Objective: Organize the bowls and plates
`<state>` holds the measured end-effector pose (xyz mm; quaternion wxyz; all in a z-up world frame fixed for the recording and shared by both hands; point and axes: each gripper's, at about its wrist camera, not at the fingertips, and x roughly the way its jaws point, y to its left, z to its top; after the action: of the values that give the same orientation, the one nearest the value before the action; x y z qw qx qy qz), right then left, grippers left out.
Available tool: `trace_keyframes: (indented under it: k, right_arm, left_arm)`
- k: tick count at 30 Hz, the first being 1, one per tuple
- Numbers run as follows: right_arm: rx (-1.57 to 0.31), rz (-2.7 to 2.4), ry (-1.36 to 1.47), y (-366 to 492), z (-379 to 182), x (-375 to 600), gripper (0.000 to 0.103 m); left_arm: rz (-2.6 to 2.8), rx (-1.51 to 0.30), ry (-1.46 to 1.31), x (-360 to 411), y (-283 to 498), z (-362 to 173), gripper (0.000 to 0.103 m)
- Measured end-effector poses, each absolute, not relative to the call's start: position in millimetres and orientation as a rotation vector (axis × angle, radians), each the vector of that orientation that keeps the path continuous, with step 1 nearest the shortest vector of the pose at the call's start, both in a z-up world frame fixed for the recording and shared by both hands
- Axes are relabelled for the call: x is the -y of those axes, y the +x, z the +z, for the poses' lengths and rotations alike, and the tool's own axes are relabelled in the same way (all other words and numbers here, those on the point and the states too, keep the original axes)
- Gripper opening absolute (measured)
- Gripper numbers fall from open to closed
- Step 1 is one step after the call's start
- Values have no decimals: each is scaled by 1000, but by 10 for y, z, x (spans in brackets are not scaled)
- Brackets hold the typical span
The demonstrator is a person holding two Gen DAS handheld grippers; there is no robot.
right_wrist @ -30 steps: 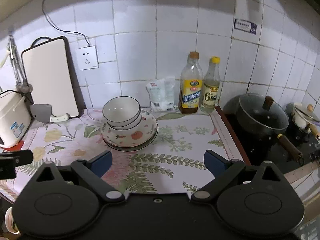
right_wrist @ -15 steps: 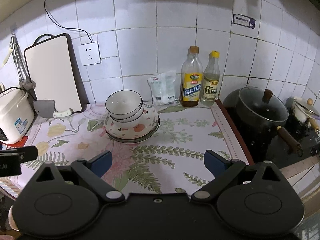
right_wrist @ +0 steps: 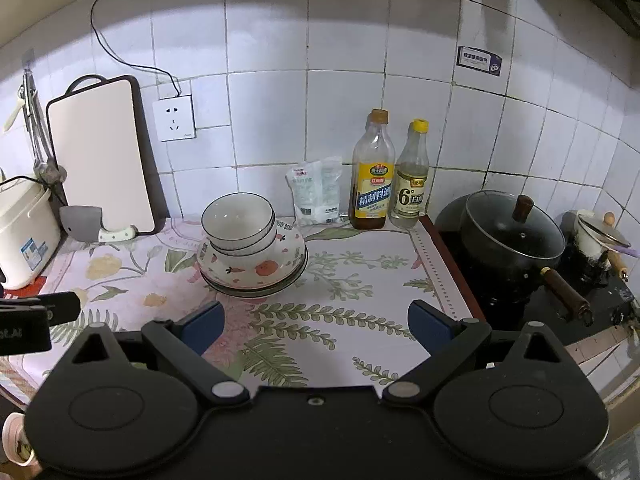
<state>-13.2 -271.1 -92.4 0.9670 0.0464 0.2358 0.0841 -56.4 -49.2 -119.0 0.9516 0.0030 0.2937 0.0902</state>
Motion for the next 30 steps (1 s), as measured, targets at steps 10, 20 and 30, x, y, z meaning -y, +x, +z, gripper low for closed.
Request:
trace_keyframes:
  k: [10,20,30]
  right_arm:
    - [-500,178,56,-164,-941,2626,100]
    - [-500,193,75,-185,-952,2621,100]
    - [-497,202,82,-228,-960,2574,100]
  left_arm:
    - [176,-624,-19,468,-591,-1237,102]
    - [184,-624,12,482,-596,-1246,102]
    - [178,-614,15,452,-632,-1233,102]
